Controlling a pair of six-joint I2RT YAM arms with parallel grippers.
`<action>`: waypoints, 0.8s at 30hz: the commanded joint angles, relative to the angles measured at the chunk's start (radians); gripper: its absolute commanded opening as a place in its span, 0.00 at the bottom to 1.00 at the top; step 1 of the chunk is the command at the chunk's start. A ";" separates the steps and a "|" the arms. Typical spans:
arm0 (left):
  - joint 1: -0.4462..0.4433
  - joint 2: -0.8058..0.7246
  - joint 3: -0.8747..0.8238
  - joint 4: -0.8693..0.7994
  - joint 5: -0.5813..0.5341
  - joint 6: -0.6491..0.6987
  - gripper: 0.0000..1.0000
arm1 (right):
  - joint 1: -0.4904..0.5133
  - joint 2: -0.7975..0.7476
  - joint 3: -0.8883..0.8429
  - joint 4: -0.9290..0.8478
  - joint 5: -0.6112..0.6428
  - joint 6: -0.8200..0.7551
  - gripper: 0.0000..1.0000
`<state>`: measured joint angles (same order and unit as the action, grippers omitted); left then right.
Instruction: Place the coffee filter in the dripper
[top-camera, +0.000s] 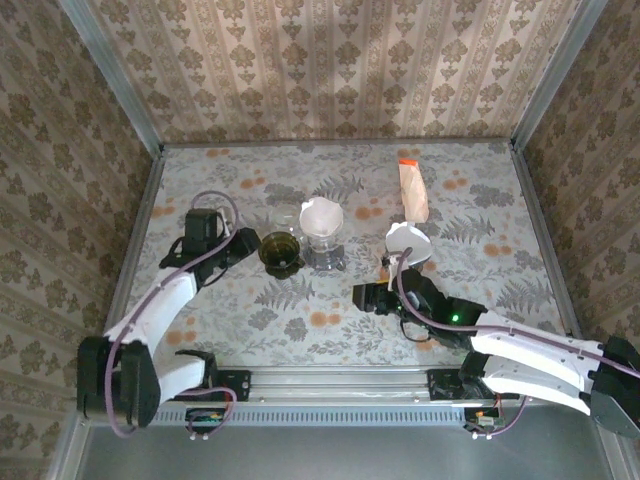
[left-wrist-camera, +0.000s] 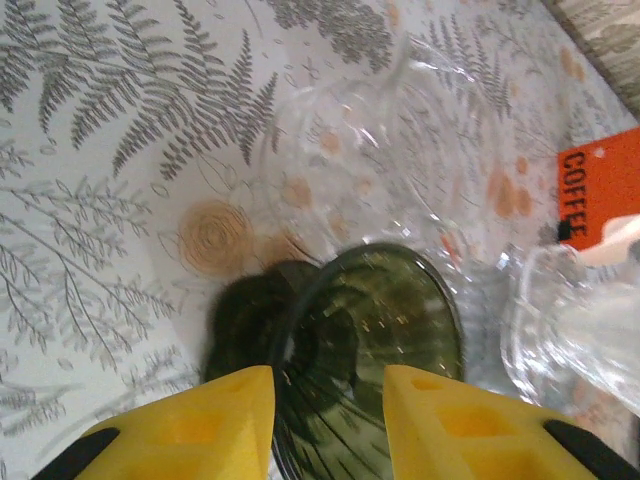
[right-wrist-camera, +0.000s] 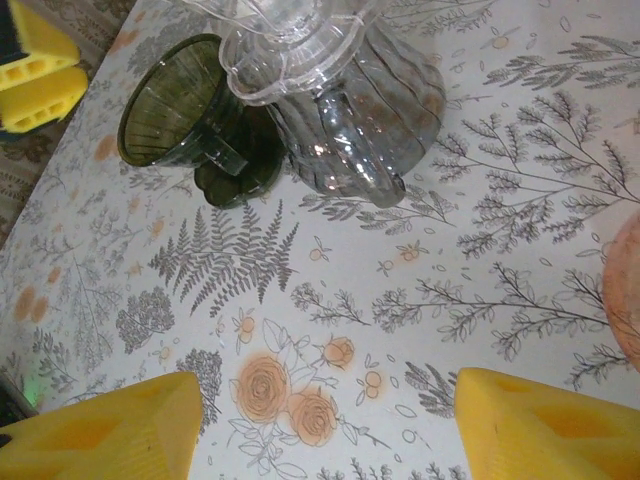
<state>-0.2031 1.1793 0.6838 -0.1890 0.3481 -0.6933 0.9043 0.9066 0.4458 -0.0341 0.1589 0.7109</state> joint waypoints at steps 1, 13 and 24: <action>0.019 0.062 0.038 0.085 0.027 0.057 0.38 | 0.006 -0.021 -0.018 -0.050 0.030 0.007 0.70; 0.024 0.379 0.237 0.312 0.069 0.049 0.41 | 0.006 -0.025 -0.035 -0.052 0.028 0.007 0.70; -0.058 0.456 0.356 0.148 -0.059 0.132 0.43 | 0.004 -0.080 -0.058 -0.069 0.051 -0.004 0.71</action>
<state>-0.2596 1.6089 1.0336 -0.0032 0.3210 -0.5930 0.9043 0.8375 0.3988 -0.0875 0.1806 0.7101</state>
